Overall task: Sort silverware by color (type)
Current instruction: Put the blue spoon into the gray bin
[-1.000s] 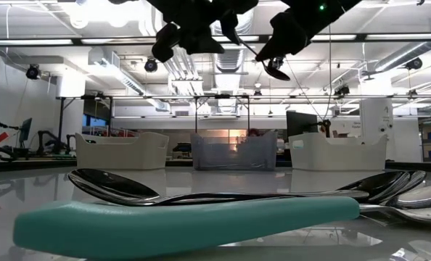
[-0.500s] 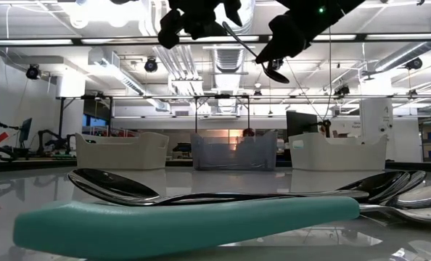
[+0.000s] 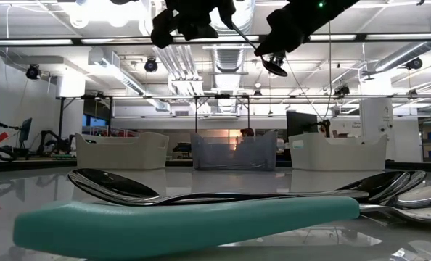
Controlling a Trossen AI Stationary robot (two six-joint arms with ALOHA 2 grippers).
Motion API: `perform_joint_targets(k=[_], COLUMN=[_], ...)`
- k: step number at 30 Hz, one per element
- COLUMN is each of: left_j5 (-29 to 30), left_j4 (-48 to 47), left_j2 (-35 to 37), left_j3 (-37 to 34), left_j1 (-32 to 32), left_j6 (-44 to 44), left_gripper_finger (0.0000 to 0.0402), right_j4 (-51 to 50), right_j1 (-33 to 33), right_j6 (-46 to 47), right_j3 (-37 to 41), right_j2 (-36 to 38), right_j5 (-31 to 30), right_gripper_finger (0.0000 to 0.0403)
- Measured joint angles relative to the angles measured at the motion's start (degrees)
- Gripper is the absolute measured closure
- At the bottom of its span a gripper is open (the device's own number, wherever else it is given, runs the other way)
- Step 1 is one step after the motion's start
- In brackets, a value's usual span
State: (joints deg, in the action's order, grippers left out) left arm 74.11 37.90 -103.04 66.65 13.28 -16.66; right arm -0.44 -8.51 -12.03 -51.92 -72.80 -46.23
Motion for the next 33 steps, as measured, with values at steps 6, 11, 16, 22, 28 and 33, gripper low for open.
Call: perform_joint_targets(k=[6,11,16,22,28,33], left_j5=[-0.07,-1.60,-1.70,-3.20,-6.62,-7.92], left_j4=[0.01,0.19,0.55,3.23,6.26,6.26], left_j2=[0.00,0.00,0.00,0.02,0.04,0.07], left_j3=[0.07,0.15,0.15,0.15,0.17,0.17], left_j1=[-0.09,0.13,0.04,0.04,0.06,0.15], left_j6=[-0.17,-0.33,-0.33,0.24,3.97,4.13], left_gripper_finger=[0.0265,0.0265,0.0265,0.0277,0.0320,0.0376], right_j4=[-0.03,-0.02,-0.11,-0.29,-0.09,1.63], right_j1=[-0.36,-0.36,-0.88,-0.88,-1.01,-1.01], right_j6=[-0.15,-0.57,0.46,0.81,0.89,-1.03], right_j3=[0.00,0.00,0.00,0.00,0.00,0.00], right_j2=[-0.03,-0.03,-0.05,-0.06,-0.06,-0.06], right_j5=[-0.14,-0.25,0.64,2.73,4.25,4.06], right_gripper_finger=[0.0394,0.0394,0.0394,0.0394,0.0394,0.0394])
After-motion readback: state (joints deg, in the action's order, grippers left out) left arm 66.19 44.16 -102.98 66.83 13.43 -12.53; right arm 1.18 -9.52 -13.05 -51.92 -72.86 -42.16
